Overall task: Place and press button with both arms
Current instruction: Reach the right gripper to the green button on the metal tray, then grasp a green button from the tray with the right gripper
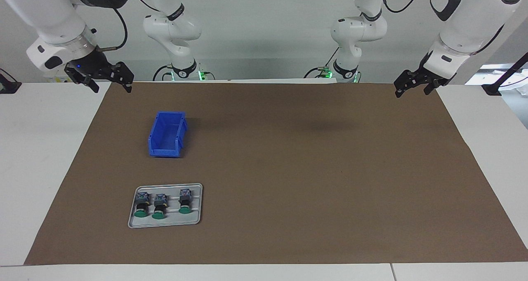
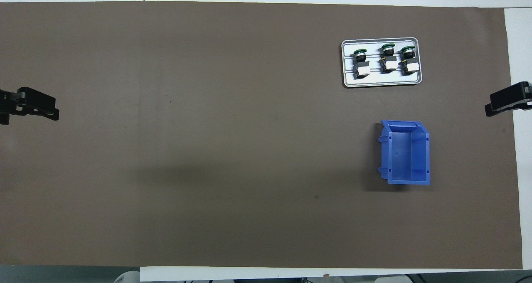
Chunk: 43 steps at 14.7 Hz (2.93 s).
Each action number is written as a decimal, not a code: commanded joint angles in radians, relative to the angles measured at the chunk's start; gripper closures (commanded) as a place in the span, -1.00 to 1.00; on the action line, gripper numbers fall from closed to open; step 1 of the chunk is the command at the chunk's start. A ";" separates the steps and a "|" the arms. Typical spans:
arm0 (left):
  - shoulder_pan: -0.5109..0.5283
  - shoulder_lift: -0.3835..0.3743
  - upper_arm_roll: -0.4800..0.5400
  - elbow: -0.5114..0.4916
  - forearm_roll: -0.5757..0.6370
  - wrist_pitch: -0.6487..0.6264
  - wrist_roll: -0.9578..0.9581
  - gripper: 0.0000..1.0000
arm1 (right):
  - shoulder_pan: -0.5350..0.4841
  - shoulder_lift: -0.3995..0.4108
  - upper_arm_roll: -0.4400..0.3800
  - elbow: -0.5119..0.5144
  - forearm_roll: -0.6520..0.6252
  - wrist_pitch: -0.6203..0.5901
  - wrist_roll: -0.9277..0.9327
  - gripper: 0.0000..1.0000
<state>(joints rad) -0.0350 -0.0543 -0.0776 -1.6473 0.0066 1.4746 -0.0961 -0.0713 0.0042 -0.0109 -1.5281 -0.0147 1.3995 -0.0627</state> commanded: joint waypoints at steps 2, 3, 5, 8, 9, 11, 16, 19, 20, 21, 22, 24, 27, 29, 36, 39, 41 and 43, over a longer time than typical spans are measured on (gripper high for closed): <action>0.001 -0.030 0.007 -0.029 0.000 -0.004 0.003 -1.00 | -0.001 -0.027 0.005 -0.033 -0.011 0.023 -0.017 -0.98; 0.000 -0.030 0.007 -0.029 0.000 -0.001 0.006 -1.00 | -0.004 -0.027 0.005 -0.033 -0.011 0.019 -0.014 -0.98; 0.000 -0.029 0.005 -0.029 0.000 0.007 0.010 -1.00 | -0.012 -0.027 0.005 -0.033 -0.008 0.016 -0.014 -0.98; 0.000 -0.030 0.005 -0.029 0.000 0.004 0.009 -1.00 | -0.010 -0.027 0.005 -0.035 -0.007 0.015 -0.023 -0.98; 0.000 -0.030 0.005 -0.029 0.000 0.006 0.004 -1.00 | -0.004 -0.027 0.005 -0.033 -0.004 0.015 -0.038 -0.98; 0.001 -0.030 0.007 -0.031 0.000 0.006 0.001 -1.00 | 0.005 -0.009 0.014 -0.018 0.004 0.048 -0.037 -0.98; 0.001 -0.030 0.009 -0.031 0.000 -0.002 -0.001 -1.00 | 0.122 0.164 0.015 -0.015 0.032 0.301 0.055 -0.98; 0.001 -0.030 0.009 -0.031 0.000 0.004 -0.001 -1.00 | 0.160 0.299 0.015 -0.004 0.033 0.488 0.080 -0.98; 0.001 -0.030 0.007 -0.031 0.000 0.006 -0.001 -1.00 | 0.168 0.345 0.015 -0.004 0.035 0.545 0.081 -0.98; 0.001 -0.030 0.009 -0.031 0.000 0.006 -0.001 -1.00 | 0.174 0.387 0.015 -0.003 0.032 0.593 0.086 -0.98; 0.001 -0.030 0.009 -0.031 0.000 0.007 -0.001 -1.00 | 0.176 0.423 0.015 -0.001 0.032 0.640 0.092 -0.98; 0.001 -0.030 0.009 -0.031 0.000 0.007 -0.001 -1.00 | 0.176 0.486 0.019 -0.003 0.035 0.729 0.093 -0.98; 0.001 -0.030 0.009 -0.034 0.000 0.007 0.009 -1.00 | 0.176 0.536 0.023 -0.020 0.039 0.794 0.092 -0.96; 0.001 -0.032 0.009 -0.038 0.000 0.006 0.009 -1.00 | 0.177 0.550 0.023 -0.026 0.039 0.805 0.090 -0.84; 0.001 -0.032 0.009 -0.038 0.000 0.009 0.007 -1.00 | 0.191 0.571 0.023 -0.099 0.039 0.903 0.083 -0.31; 0.001 -0.032 0.009 -0.038 0.000 0.009 0.006 -1.00 | 0.191 0.567 0.023 -0.081 0.038 0.848 0.084 0.87; 0.001 -0.032 0.009 -0.038 0.000 0.007 0.004 -1.00 | 0.197 0.566 0.023 -0.015 0.038 0.753 0.090 0.99; 0.001 -0.032 0.007 -0.038 0.000 0.007 0.004 -1.00 | 0.215 0.547 0.029 0.025 0.042 0.660 0.139 1.00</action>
<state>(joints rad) -0.0344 -0.0553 -0.0746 -1.6541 0.0066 1.4747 -0.0967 0.1293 0.5738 0.0083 -1.5462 0.0175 2.1456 0.0232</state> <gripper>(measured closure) 0.000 0.590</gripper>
